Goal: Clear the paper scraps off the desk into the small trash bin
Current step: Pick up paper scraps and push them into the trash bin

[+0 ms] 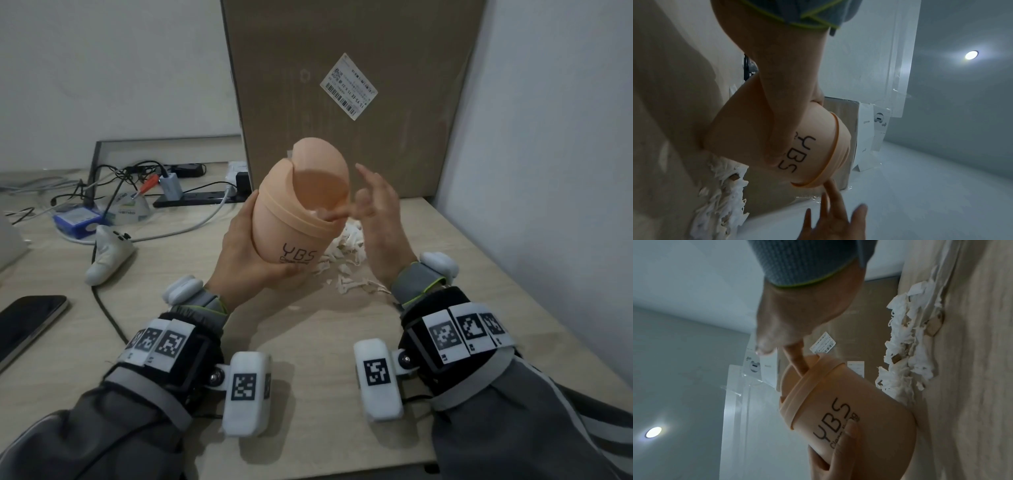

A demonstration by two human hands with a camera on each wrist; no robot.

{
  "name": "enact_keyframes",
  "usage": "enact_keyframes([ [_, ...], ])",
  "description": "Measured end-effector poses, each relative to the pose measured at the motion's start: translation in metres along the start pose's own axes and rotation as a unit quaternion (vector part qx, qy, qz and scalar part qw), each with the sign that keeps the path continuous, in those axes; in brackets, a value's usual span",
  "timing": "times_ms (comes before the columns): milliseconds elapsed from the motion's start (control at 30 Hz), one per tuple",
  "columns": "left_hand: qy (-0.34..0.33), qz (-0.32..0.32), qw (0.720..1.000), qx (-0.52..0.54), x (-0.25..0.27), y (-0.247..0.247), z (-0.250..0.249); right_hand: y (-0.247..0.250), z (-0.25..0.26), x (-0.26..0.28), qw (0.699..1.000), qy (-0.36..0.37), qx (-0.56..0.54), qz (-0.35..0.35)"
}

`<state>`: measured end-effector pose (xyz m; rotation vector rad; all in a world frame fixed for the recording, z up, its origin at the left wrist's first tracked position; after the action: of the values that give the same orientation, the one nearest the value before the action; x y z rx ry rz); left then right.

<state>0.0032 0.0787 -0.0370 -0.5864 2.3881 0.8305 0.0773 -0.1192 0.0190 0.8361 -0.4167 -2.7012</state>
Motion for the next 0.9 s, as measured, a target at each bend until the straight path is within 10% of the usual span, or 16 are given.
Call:
enact_keyframes([
  [200,0.014,-0.058,0.997,0.055,0.002,0.012,-0.003,0.086,-0.053,-0.004,0.962,-0.156,-0.012,-0.222],
  [300,0.023,-0.09,0.994,0.055,0.003,0.019,-0.001,0.096,-0.115,-0.001,0.899,-0.363,0.211,-0.127],
  [433,0.032,-0.114,0.992,0.04,0.004,0.026,0.006,0.077,-0.152,0.012,0.837,-0.444,0.319,0.025],
  [733,0.056,-0.145,0.988,0.016,0.005,0.034,0.023,0.011,-0.12,0.027,0.888,-0.434,-0.003,0.151],
  [900,0.074,-0.162,0.984,0.018,0.008,0.038,0.035,0.029,-0.111,0.005,0.948,-0.309,0.04,0.067],
])
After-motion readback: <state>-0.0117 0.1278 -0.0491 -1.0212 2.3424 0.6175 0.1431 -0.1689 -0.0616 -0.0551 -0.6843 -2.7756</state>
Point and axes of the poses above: each hand's wrist, its own x-axis away from the middle knuckle, its own y-axis out of the back of the hand, z = x × y, the point moved 10 cm from there along -x, towards the middle knuckle, and after that the axes turned 11 degrees about -y, right-handed, at the moved point
